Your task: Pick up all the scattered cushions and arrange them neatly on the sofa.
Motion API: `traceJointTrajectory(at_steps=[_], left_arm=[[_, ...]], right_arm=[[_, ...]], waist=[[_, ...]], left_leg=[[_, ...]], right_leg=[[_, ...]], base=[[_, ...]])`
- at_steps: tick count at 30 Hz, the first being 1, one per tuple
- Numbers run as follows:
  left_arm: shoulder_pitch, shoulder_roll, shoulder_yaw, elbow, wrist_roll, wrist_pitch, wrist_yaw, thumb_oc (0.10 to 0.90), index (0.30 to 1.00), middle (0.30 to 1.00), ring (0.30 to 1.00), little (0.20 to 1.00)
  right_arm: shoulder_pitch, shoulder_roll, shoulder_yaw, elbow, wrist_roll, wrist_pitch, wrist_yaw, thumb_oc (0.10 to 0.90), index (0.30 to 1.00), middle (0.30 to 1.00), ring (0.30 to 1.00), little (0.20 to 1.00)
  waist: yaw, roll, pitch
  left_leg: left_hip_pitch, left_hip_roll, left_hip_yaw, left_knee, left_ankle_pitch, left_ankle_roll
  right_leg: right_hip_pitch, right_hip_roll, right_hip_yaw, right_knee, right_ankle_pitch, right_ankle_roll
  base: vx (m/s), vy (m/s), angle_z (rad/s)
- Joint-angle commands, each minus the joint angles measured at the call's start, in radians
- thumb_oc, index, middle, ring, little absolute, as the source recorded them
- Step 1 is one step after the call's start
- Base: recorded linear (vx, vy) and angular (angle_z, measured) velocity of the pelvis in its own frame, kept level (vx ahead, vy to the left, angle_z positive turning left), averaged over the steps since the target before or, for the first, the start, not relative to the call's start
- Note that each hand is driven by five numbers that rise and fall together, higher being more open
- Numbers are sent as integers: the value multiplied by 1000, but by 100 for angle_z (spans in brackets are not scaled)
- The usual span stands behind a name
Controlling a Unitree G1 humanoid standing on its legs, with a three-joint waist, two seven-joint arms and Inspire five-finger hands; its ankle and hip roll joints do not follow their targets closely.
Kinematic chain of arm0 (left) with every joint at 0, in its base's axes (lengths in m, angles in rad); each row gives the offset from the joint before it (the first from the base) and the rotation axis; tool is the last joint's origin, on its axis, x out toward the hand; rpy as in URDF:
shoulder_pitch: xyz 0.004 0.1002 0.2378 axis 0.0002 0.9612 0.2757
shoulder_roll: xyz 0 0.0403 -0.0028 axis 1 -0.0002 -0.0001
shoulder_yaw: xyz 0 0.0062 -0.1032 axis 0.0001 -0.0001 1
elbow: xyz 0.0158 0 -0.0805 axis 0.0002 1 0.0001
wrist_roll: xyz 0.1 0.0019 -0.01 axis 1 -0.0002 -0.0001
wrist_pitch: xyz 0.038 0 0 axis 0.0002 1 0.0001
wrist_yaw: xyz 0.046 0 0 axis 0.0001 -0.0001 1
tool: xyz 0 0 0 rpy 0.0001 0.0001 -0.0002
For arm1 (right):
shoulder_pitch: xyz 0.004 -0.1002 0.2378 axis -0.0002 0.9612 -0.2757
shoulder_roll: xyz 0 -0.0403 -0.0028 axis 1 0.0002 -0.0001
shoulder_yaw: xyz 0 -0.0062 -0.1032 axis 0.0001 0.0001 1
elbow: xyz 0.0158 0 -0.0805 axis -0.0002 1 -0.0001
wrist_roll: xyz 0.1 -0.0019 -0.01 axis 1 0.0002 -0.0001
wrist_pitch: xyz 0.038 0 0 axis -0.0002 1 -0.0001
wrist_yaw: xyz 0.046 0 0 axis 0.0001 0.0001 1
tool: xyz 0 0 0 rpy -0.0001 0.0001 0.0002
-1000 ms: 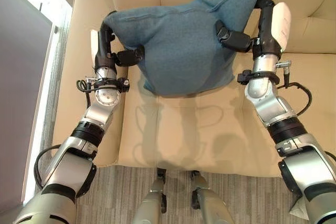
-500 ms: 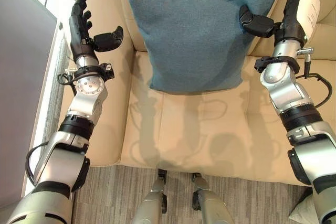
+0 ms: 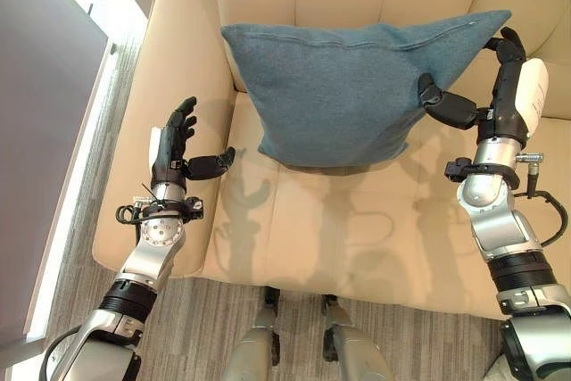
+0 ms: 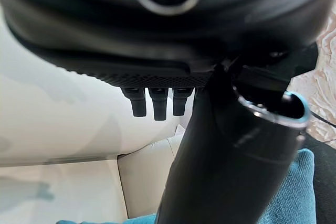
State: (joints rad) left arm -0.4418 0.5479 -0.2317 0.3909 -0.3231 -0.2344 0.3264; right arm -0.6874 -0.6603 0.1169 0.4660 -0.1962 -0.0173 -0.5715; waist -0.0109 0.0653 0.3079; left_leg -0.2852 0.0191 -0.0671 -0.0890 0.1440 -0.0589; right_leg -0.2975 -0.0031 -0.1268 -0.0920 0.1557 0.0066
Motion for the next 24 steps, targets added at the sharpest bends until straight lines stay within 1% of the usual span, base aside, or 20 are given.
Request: traceJointTrajectory(at_steps=[1, 2, 3, 4, 6, 7, 8, 9, 12, 15, 18, 19, 24], left_arm=[[-35, 4, 9, -40, -11, -100, 4, 800, 900, 900, 900, 900], [-6, 1, 7, -60, -23, -102, -7, 800, 900, 900, 900, 900], [-5, 1, 9, -61, -24, -102, -7, 800, 900, 900, 900, 900], [25, -1, -6, -77, -34, -103, -25, 800, 900, 900, 900, 900], [40, 1, -5, -84, -39, -105, -32, 800, 900, 900, 900, 900], [76, 4, -9, -106, -51, -109, -46, 800, 900, 900, 900, 900], [77, 4, -8, -107, -51, -108, -46, 800, 900, 900, 900, 900], [122, 5, -10, -127, -62, -105, -59, 800, 900, 900, 900, 900], [163, 5, -8, -139, -67, -101, -76, 800, 900, 900, 900, 900], [218, 4, -2, -136, -95, -95, -99, 800, 900, 900, 900, 900], [243, 1, 6, -138, -104, -91, -102, 800, 900, 900, 900, 900], [268, -7, 15, -136, -111, -85, -109, 800, 900, 900, 900, 900], [316, -30, 35, -132, -108, -76, -120, 800, 900, 900, 900, 900]], right_arm=[[-151, -124, 44, 75, -2, -15, -75, 800, 900, 900, 900, 900], [-194, -129, 72, 116, 9, 5, -70, 800, 900, 900, 900, 900], [-197, -129, 75, 118, 10, 4, -71, 800, 900, 900, 900, 900], [-234, -130, 97, 167, 21, 20, -69, 800, 900, 900, 900, 900], [-268, -138, 118, 190, 22, 24, -68, 800, 900, 900, 900, 900], [-338, -157, 146, 234, 35, 33, -69, 800, 900, 900, 900, 900], [-343, -157, 150, 237, 37, 32, -69, 800, 900, 900, 900, 900], [-398, -164, 161, 270, 71, 33, -76, 800, 900, 900, 900, 900], [-439, -172, 174, 306, 99, 32, -82, 800, 900, 900, 900, 900], [-493, -201, 178, 354, 144, 38, -92, 800, 900, 900, 900, 900], [-507, -208, 167, 364, 179, 30, -107, 800, 900, 900, 900, 900], [-493, -222, 154, 340, 195, 26, -113, 800, 900, 900, 900, 900], [-392, -240, 94, 223, 188, 3, -120, 800, 900, 900, 900, 900]], waist=[[26, -38, -129], [32, -38, -128], [32, -38, -128], [40, -38, -130], [42, -38, -131], [52, -41, -134], [51, -40, -133], [60, -43, -134], [64, -44, -134], [73, -48, -139], [74, -48, -140], [74, -49, -142], [71, -48, -145]], left_leg=[[21, -68, 43, 2, -97, 29], [21, -69, 43, 2, -96, 29], [21, -69, 43, 2, -96, 29], [22, -70, 42, 2, -96, 30], [22, -70, 42, 2, -96, 30], [22, -70, 41, 2, -95, 30], [22, -70, 41, 2, -96, 30], [22, -71, 40, 2, -95, 30], [23, -71, 38, 2, -95, 30], [25, -72, 31, 2, -93, 30], [25, -72, 28, 2, -93, 29], [25, -73, 25, 2, -92, 29], [33, -73, 20, 2, -95, 31]], right_leg=[[19, -16, 56, 109, -153, 64], [18, -14, 56, 108, -152, 63], [18, -14, 56, 109, -152, 63], [20, -13, 56, 108, -152, 62], [21, -12, 56, 106, -151, 62], [23, -11, 55, 103, -151, 61], [23, -11, 55, 103, -151, 61], [25, -10, 54, 101, -149, 60], [28, -9, 54, 99, -150, 60], [36, -10, 47, 96, -151, 61], [38, -11, 45, 94, -151, 62], [41, -10, 43, 92, -152, 62], [54, -11, 39, 87, -159, 62]], base=[[-29, -1, -4], [-17, 0, -6], [-4, 4, -5], [0, 0, 0], [0, 0, 0], [0, 0, 0], [0, 0, 0], [0, 0, 0], [12, 6, 8], [22, -1, 12], [18, 6, 9], [20, 5, 7], [5, 1, 1]])
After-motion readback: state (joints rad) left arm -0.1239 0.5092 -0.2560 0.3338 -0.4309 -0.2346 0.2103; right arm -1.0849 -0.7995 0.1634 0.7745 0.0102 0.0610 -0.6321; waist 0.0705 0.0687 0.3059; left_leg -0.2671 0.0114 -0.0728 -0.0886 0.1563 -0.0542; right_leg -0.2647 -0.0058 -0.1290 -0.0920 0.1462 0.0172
